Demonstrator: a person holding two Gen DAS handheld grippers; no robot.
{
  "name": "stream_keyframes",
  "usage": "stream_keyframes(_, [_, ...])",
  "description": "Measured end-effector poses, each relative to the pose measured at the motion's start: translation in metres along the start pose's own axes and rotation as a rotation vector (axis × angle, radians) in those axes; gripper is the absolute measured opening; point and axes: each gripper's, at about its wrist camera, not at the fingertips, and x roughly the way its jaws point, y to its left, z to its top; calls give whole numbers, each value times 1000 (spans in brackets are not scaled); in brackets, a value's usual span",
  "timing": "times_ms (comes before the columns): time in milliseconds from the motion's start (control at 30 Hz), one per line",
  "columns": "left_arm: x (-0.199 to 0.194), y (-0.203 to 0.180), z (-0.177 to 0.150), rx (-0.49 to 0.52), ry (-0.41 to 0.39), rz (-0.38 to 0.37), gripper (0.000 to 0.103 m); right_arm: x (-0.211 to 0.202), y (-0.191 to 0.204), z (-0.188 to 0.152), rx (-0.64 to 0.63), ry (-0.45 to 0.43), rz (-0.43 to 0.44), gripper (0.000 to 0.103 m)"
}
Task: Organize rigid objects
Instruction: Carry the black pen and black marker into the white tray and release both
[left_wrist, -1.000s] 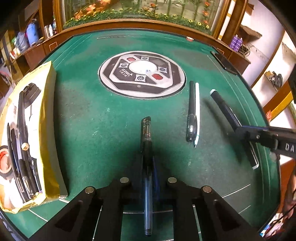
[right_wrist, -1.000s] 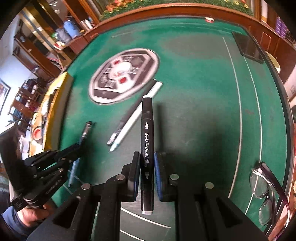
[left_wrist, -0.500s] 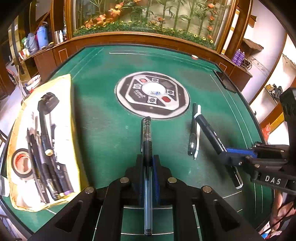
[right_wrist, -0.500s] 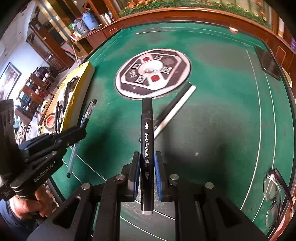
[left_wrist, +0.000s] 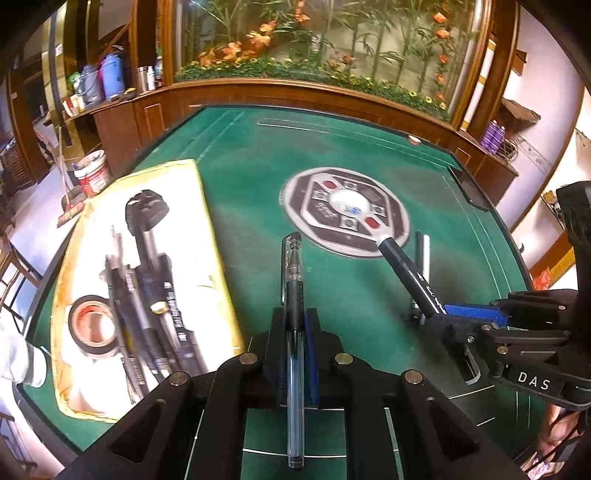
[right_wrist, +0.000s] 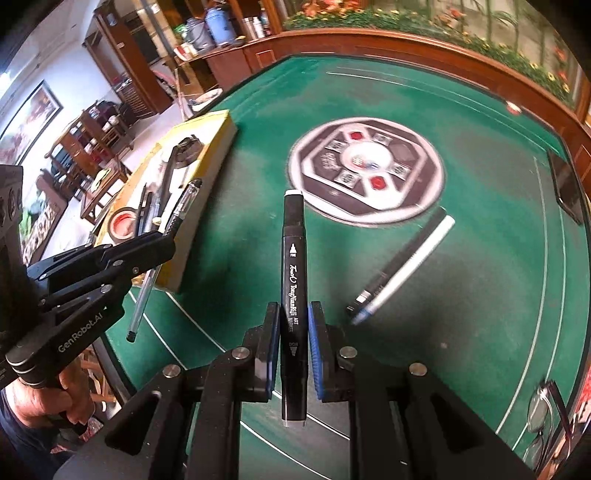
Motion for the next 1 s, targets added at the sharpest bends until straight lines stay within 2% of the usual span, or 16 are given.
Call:
stream_keyframes(500, [-15, 70, -6, -66, -28, 112, 10, 21, 67, 30, -72, 0, 91, 14])
stream_keyframes(1000, [-9, 124, -7, -112, -9, 157, 10, 54, 124, 63, -121, 40, 156, 14])
